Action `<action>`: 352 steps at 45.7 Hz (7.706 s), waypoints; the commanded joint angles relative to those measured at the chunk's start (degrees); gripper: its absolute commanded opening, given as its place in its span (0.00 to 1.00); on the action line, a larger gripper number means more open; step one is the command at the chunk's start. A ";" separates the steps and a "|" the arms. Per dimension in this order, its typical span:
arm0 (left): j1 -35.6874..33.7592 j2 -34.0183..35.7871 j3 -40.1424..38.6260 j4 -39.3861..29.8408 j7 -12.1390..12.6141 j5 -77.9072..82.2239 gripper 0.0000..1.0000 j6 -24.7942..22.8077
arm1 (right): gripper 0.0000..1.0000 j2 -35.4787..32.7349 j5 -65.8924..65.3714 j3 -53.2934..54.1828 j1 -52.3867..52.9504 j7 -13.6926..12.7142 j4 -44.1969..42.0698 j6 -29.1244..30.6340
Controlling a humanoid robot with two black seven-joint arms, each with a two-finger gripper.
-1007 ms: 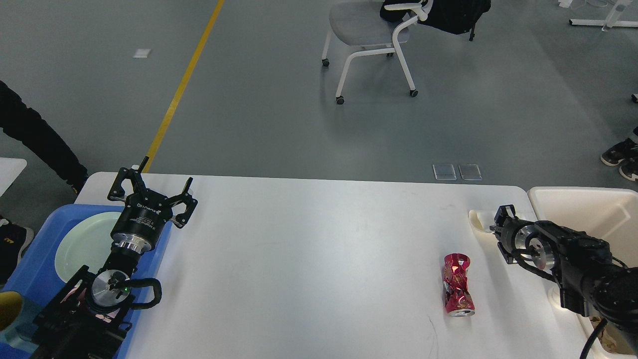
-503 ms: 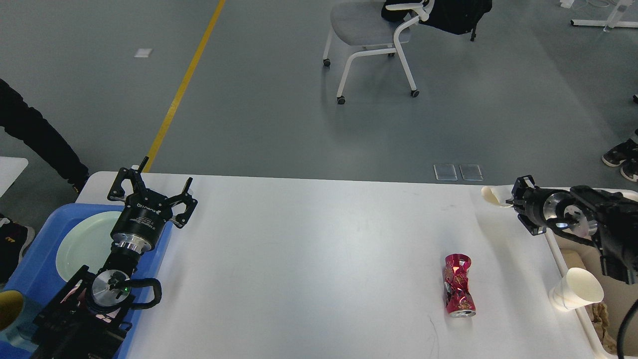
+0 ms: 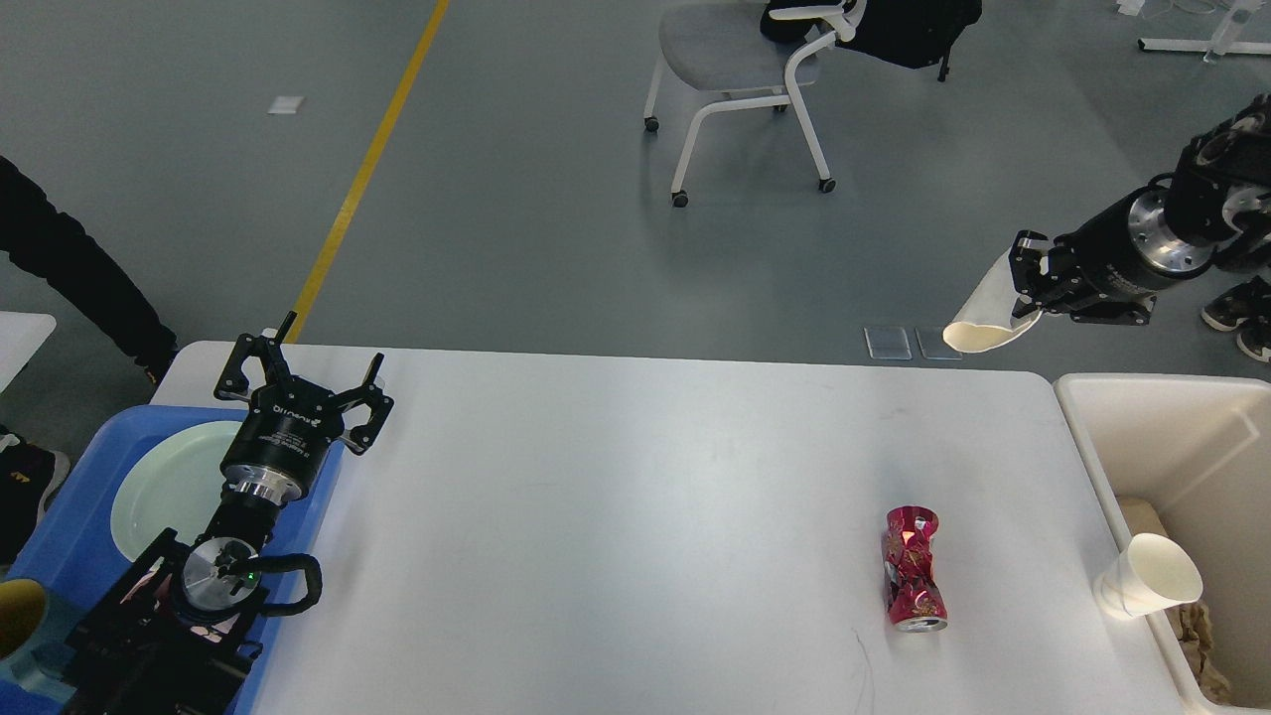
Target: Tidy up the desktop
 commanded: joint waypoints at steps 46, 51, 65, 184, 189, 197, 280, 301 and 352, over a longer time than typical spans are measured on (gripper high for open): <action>0.00 0.00 0.00 0.00 0.00 0.00 0.96 0.00 | 0.00 -4.42 -5.01 -24.23 42.83 -4.56 38.40 -0.52; 0.00 0.00 0.00 0.00 0.00 0.00 0.96 0.00 | 0.00 -10.74 -5.62 -26.70 36.16 -4.56 34.45 -3.43; 0.00 0.00 0.00 0.00 0.00 0.00 0.96 0.00 | 0.00 -19.54 -4.92 -25.30 11.11 -4.48 20.29 -18.10; 0.00 0.00 0.00 0.08 0.00 0.00 0.96 0.00 | 1.00 -10.40 -3.07 22.79 -50.45 -2.89 -39.92 -36.93; 0.00 0.00 0.00 0.00 0.00 0.00 0.96 0.00 | 1.00 -10.67 -3.43 17.87 -41.04 -3.07 -35.36 -32.18; 0.00 0.00 0.00 0.08 0.00 0.00 0.96 0.00 | 1.00 -9.35 -6.85 3.55 -23.74 -3.25 -18.59 -29.10; 0.00 0.00 0.00 0.00 0.00 0.00 0.96 0.00 | 1.00 1.20 3.25 -24.41 32.11 -6.32 28.20 16.85; 0.00 0.00 0.00 0.00 0.00 0.00 0.96 0.00 | 1.00 -14.36 2.55 -14.67 -3.39 -6.32 20.38 -13.27; 0.00 0.00 0.00 0.08 0.00 0.00 0.96 0.00 | 0.98 -11.90 5.88 12.41 -43.31 -6.32 -6.17 -24.35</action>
